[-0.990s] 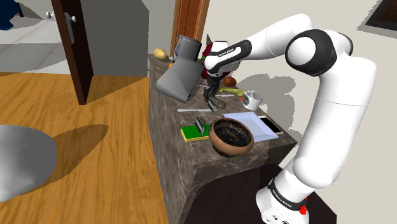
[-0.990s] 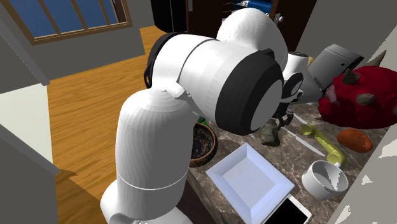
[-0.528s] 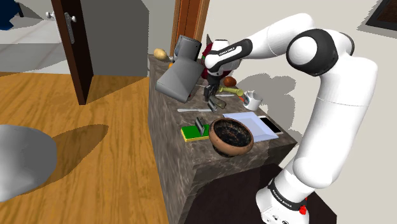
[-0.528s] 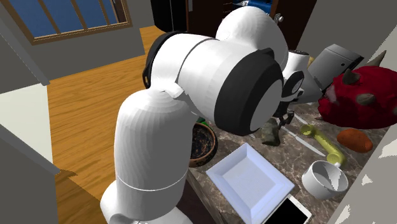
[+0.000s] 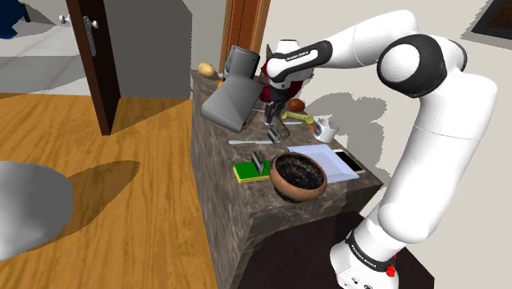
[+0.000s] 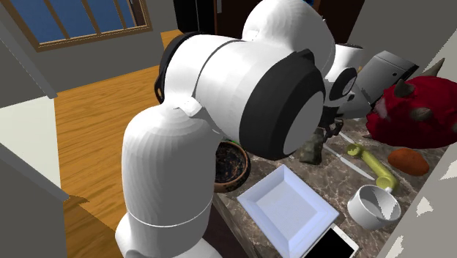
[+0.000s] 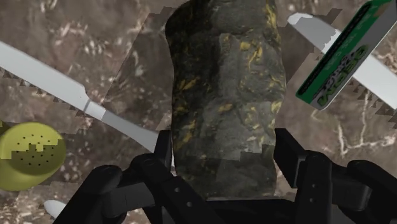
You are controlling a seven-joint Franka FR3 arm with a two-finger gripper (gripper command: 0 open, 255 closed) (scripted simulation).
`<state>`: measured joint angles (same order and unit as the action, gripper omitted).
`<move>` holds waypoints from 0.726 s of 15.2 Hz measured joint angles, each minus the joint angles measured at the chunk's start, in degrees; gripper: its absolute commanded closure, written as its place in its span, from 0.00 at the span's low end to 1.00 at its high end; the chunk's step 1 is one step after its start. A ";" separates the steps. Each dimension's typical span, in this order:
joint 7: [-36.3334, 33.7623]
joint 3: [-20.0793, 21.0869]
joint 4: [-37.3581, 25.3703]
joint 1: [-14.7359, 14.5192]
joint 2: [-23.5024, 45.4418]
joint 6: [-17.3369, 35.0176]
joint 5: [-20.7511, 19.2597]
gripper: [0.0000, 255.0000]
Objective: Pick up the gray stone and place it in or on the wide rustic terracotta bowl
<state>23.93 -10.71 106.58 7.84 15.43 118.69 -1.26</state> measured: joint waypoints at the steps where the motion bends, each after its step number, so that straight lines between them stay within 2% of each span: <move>1: 0.08 -0.03 -0.38 0.02 -0.29 -0.66 -0.03 1.00; 11: 0.09 -0.15 -4.67 -0.15 -3.04 -7.66 -0.48 1.00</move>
<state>24.02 -10.86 101.91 7.69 12.40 111.03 -1.74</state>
